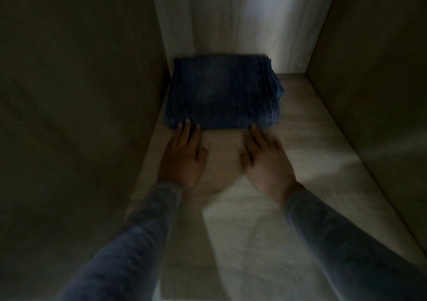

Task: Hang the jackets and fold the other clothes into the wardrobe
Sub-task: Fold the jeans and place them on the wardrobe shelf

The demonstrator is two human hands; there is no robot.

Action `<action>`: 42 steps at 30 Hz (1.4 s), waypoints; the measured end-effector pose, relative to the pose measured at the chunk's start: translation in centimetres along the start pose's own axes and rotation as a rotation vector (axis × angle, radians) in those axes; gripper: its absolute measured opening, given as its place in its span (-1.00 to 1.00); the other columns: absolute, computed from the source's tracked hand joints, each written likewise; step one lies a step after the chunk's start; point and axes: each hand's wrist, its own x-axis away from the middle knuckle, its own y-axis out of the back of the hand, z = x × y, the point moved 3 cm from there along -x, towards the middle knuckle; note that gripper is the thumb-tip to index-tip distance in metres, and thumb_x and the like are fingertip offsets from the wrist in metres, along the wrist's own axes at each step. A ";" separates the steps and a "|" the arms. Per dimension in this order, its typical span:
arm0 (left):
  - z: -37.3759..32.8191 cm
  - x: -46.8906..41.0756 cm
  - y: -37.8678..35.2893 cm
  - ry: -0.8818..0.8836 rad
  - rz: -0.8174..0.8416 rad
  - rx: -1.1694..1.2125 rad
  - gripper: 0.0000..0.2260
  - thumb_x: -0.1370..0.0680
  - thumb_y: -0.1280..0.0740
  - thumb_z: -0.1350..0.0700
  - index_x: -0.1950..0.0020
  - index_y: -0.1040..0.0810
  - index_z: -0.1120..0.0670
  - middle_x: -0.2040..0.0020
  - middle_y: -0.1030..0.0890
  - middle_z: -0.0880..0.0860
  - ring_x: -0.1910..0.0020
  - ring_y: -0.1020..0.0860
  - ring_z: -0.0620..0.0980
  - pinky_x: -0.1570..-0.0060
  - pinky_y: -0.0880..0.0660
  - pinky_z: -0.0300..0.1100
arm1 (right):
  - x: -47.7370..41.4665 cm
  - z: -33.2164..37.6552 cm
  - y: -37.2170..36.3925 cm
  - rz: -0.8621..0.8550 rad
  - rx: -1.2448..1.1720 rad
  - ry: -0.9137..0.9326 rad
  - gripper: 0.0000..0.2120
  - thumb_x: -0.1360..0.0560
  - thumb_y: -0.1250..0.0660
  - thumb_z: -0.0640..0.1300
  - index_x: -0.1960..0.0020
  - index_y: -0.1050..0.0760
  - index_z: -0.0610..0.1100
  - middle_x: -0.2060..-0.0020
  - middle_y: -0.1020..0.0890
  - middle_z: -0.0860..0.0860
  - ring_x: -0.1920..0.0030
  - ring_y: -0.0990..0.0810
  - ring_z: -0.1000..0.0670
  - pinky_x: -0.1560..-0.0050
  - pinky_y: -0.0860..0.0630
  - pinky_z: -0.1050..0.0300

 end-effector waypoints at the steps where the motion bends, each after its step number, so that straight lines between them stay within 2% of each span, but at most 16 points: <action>1: -0.1 1.1 0.2 0.026 0.064 -0.025 -0.36 -0.51 0.13 -0.15 -0.47 -0.28 0.16 -0.50 -0.20 0.20 -0.48 -0.21 0.16 -0.43 -0.15 0.01 | 1.0 0.2 0.0 0.025 0.022 -0.011 -0.33 -0.49 0.27 0.12 -0.52 -0.11 -0.09 -0.53 -0.11 -0.06 -0.51 -0.09 -0.08 -0.47 0.00 -0.02; 4: -0.9 5.3 0.7 0.096 0.199 -0.073 -0.32 -0.46 0.26 -0.16 -0.52 -0.17 0.04 -0.54 -0.13 0.08 -0.51 -0.12 0.05 -0.44 -0.02 -0.08 | 5.2 0.5 0.1 0.111 -0.031 -0.059 -0.50 -0.63 0.14 0.04 -0.55 -0.01 -0.03 -0.55 0.00 0.02 -0.53 0.03 0.01 -0.49 0.13 0.04; 7: -2.7 10.1 1.8 0.121 0.293 -0.027 -0.40 -0.51 0.17 -0.11 -0.53 -0.12 0.06 -0.55 -0.09 0.06 -0.52 -0.07 0.01 -0.44 0.03 -0.14 | 10.2 0.3 0.8 0.184 -0.103 -0.104 -0.51 -0.64 0.03 -0.01 -0.55 -0.04 -0.06 -0.54 0.01 0.03 -0.53 0.05 0.05 -0.48 0.15 0.14; 9: -4.0 13.1 3.1 0.134 0.352 0.053 -0.37 -0.53 0.17 -0.16 -0.52 -0.16 0.12 -0.54 -0.14 0.11 -0.51 -0.11 0.00 -0.43 0.00 -0.21 | 13.0 0.8 1.6 0.201 -0.206 -0.144 -0.53 -0.60 -0.11 -0.10 -0.49 -0.21 -0.14 -0.52 -0.16 -0.04 -0.50 -0.12 0.01 -0.46 0.00 0.22; 11: -5.6 16.4 5.2 0.180 0.359 0.180 -0.30 -0.48 0.18 -0.19 -0.49 -0.22 0.18 -0.50 -0.22 0.15 -0.49 -0.17 0.02 -0.40 -0.04 -0.28 | 16.1 1.5 3.4 0.256 -0.282 -0.220 -0.60 -0.56 -0.19 -0.15 -0.38 -0.38 -0.23 -0.40 -0.39 -0.14 -0.40 -0.35 -0.06 -0.40 -0.20 0.20; 14: -8.3 20.7 9.6 0.311 0.384 0.306 -0.50 -0.63 0.04 -0.03 -0.51 -0.14 0.18 -0.53 -0.15 0.12 -0.50 -0.13 0.00 -0.38 0.01 -0.35 | 20.4 2.7 7.5 0.310 -0.220 -0.240 -0.71 -0.55 -0.21 -0.16 -0.20 -0.53 -0.28 -0.19 -0.57 -0.21 -0.24 -0.52 -0.13 -0.26 -0.35 0.10; 17: -9.9 21.8 18.0 0.381 0.255 0.368 -0.56 -0.65 -0.07 0.05 -0.51 -0.17 0.16 -0.53 -0.16 0.10 -0.49 -0.15 0.01 -0.40 -0.01 -0.30 | 21.4 5.9 15.6 0.255 -0.228 -0.194 -0.73 -0.56 -0.21 -0.17 -0.16 -0.55 -0.28 -0.15 -0.59 -0.21 -0.19 -0.54 -0.14 -0.18 -0.35 0.11; 20: -11.0 23.1 26.7 0.409 0.136 0.396 -0.58 -0.66 -0.05 0.01 -0.46 -0.26 0.17 -0.47 -0.28 0.11 -0.45 -0.24 0.03 -0.38 -0.11 -0.26 | 21.7 10.6 23.1 0.223 -0.332 -0.154 -0.69 -0.58 -0.19 -0.20 -0.28 -0.49 -0.24 -0.25 -0.54 -0.16 -0.26 -0.49 -0.12 -0.19 -0.33 0.17; 23: -11.9 26.9 34.0 0.456 0.107 0.395 -0.57 -0.66 -0.01 -0.04 -0.50 -0.19 0.10 -0.51 -0.22 0.02 -0.49 -0.16 -0.03 -0.37 -0.04 -0.28 | 24.6 16.4 28.5 0.263 -0.481 -0.142 -0.63 -0.61 -0.15 -0.11 -0.39 -0.38 -0.15 -0.35 -0.45 -0.08 -0.36 -0.38 -0.09 -0.29 -0.32 0.10; 25: -11.7 29.0 37.5 0.487 0.089 0.375 -0.56 -0.66 0.01 -0.05 -0.52 -0.14 0.06 -0.53 -0.15 -0.01 -0.51 -0.08 -0.06 -0.43 0.00 -0.23 | 26.6 19.8 30.7 0.282 -0.518 -0.115 -0.61 -0.61 -0.14 -0.07 -0.42 -0.34 -0.11 -0.38 -0.40 -0.06 -0.40 -0.32 -0.08 -0.33 -0.28 0.08; 29: -9.5 32.5 45.4 0.560 0.014 0.339 -0.56 -0.66 0.00 -0.03 -0.52 -0.16 0.09 -0.53 -0.16 0.01 -0.51 -0.08 -0.06 -0.45 0.00 -0.21 | 29.5 27.2 35.0 0.293 -0.606 0.005 -0.64 -0.60 -0.17 -0.13 -0.37 -0.40 -0.20 -0.33 -0.45 -0.14 -0.31 -0.43 -0.11 -0.30 -0.39 0.02; 35: -4.6 40.7 57.1 0.670 -0.135 0.287 -0.57 -0.66 0.00 -0.02 -0.51 -0.17 0.09 -0.53 -0.15 0.00 -0.51 -0.09 -0.06 -0.43 0.01 -0.24 | 33.4 40.1 40.5 0.290 -0.636 0.227 -0.63 -0.59 -0.19 -0.14 -0.38 -0.39 -0.16 -0.37 -0.43 -0.06 -0.33 -0.42 -0.05 -0.26 -0.29 0.24; 42: 0.6 57.6 68.6 0.784 -0.249 0.175 -0.58 -0.66 -0.04 0.04 -0.49 -0.19 0.18 -0.51 -0.19 0.08 -0.49 -0.13 -0.04 -0.39 0.01 -0.30 | 44.8 55.7 42.2 0.351 -0.731 0.433 -0.65 -0.58 -0.20 -0.18 -0.35 -0.41 -0.19 -0.36 -0.44 -0.08 -0.32 -0.43 -0.05 -0.21 -0.29 0.27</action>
